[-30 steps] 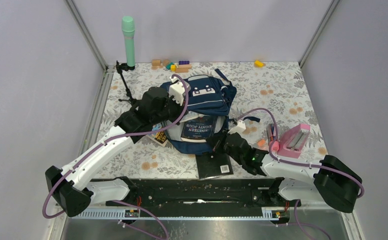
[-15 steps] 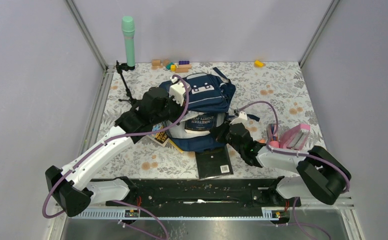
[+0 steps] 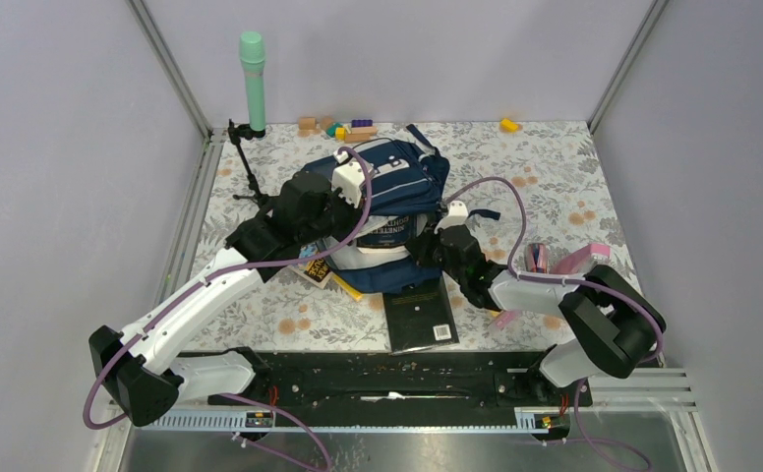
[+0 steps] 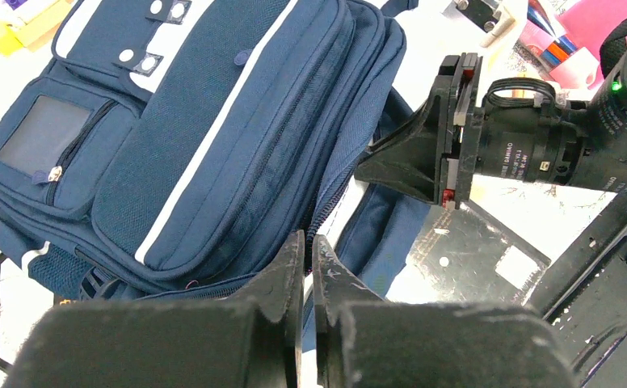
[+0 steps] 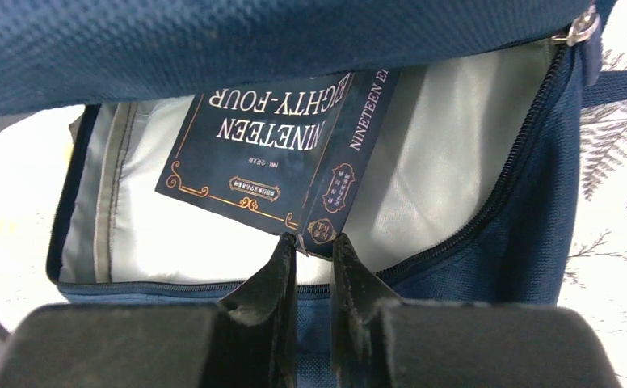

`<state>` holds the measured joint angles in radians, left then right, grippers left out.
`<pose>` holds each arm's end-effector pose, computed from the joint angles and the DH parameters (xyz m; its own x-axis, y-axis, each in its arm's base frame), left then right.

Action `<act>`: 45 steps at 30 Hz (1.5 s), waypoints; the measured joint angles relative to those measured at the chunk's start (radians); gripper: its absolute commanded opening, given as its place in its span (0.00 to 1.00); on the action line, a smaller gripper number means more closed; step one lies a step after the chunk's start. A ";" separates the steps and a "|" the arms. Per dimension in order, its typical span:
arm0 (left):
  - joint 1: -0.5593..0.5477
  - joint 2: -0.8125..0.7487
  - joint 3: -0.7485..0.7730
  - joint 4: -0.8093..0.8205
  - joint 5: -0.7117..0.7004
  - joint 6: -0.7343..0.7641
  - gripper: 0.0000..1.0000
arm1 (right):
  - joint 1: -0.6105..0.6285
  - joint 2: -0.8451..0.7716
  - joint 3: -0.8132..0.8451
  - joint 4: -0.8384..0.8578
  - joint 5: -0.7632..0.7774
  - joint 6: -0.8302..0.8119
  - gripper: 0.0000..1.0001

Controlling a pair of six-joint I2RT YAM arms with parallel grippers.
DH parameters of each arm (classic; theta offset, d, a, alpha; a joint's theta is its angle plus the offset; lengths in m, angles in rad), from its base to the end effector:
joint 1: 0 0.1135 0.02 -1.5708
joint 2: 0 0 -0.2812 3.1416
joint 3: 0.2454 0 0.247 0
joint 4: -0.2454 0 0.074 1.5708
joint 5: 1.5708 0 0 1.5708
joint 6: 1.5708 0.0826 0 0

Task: Pack the student bag
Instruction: Place the book in the student bag.

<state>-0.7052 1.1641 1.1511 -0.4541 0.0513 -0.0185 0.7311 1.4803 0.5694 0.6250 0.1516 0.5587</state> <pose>0.2172 -0.1905 0.3582 -0.3554 0.2783 -0.8923 0.6757 0.7361 -0.0396 0.2601 0.2165 0.1971 -0.4707 0.2817 -0.8361 -0.3569 0.8059 0.4725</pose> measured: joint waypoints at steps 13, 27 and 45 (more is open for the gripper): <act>-0.002 0.001 0.000 -0.001 -0.003 0.001 0.00 | -0.003 -0.171 -0.010 -0.063 0.068 -0.146 0.67; -0.003 0.005 0.000 -0.001 -0.008 0.000 0.00 | -0.030 -0.583 -0.076 -0.404 0.021 -0.188 0.83; -0.005 0.015 -0.007 0.003 -0.018 -0.062 0.08 | -0.151 -0.652 -0.270 -0.599 -0.367 -0.005 0.80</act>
<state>-0.7097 1.1790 1.1442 -0.4515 0.0334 -0.0803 0.5797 0.8280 0.2993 0.0265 -0.2153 0.5541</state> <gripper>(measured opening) 0.013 0.804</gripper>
